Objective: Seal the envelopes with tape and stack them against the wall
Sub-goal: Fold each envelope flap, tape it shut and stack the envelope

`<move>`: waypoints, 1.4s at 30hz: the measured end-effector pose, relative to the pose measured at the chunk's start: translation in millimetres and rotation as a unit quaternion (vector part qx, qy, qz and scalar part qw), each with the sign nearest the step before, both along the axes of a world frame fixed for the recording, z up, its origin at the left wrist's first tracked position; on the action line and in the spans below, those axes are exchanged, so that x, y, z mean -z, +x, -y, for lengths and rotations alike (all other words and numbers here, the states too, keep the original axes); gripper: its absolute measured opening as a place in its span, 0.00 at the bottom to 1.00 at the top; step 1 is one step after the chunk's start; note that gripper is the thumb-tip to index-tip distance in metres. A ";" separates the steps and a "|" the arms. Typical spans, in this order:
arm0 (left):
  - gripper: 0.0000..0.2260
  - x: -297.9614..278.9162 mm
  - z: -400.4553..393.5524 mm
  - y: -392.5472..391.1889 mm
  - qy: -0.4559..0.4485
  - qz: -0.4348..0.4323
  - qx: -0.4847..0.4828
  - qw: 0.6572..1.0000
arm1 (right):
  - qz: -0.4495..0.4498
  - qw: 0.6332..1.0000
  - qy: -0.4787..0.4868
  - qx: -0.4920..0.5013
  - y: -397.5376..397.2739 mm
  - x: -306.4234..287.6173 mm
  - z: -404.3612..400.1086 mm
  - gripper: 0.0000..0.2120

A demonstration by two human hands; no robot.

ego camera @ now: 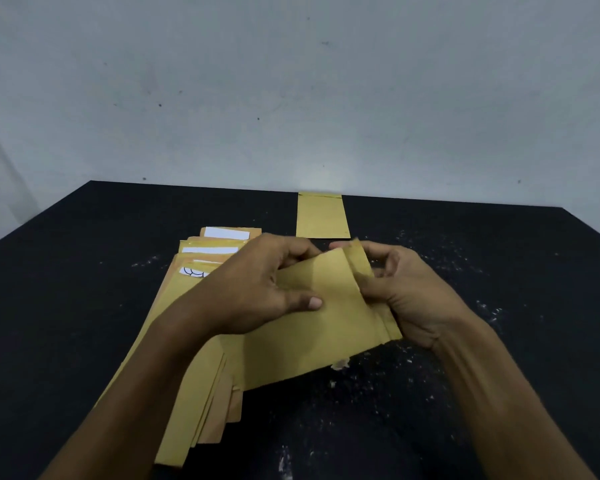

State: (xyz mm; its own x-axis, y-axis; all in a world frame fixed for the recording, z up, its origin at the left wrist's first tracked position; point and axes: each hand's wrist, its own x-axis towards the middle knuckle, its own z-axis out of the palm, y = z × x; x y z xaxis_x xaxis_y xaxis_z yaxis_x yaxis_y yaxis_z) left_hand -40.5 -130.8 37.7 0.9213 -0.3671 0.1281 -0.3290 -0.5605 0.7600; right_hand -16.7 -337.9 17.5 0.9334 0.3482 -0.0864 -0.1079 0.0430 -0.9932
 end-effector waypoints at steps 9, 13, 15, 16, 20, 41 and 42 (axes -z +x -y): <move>0.07 6.4 9.4 -7.4 -0.261 -0.134 -0.085 0.952 | 0.040 0.996 0.034 0.068 -16.1 5.5 22.7 0.18; 0.13 26.1 16.1 -0.8 -0.254 -0.138 -0.100 0.952 | 0.033 0.996 -0.039 0.072 -19.9 20.7 29.7 0.13; 0.12 40.8 16.1 2.3 -0.228 -0.135 -0.097 0.959 | 0.032 0.994 -0.072 0.080 -21.3 31.4 32.9 0.12; 0.10 48.7 15.8 3.1 -0.207 -0.132 -0.094 0.965 | 0.030 0.992 -0.082 0.088 -21.4 37.2 34.5 0.12; 0.07 76.2 18.9 6.1 -0.089 -0.091 -0.113 0.985 | 0.084 0.973 -0.177 0.119 -19.9 59.3 37.2 0.10; 0.06 83.4 24.6 13.3 0.219 0.050 -0.119 0.967 | 0.413 0.767 -0.484 0.087 -30.5 101.4 20.4 0.17; 0.05 79.5 27.0 17.2 0.223 0.046 -0.123 0.966 | 0.415 0.766 -0.483 0.088 -30.4 102.4 20.1 0.17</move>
State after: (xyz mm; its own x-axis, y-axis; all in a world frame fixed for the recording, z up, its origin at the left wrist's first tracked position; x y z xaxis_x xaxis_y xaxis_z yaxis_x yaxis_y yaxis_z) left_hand -23.3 -157.8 -41.8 0.9800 -0.1756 0.0941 -0.1987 -0.8957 0.3979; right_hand -47.1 -358.0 -84.9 0.8319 0.3586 0.4235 0.5005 -0.8144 -0.2935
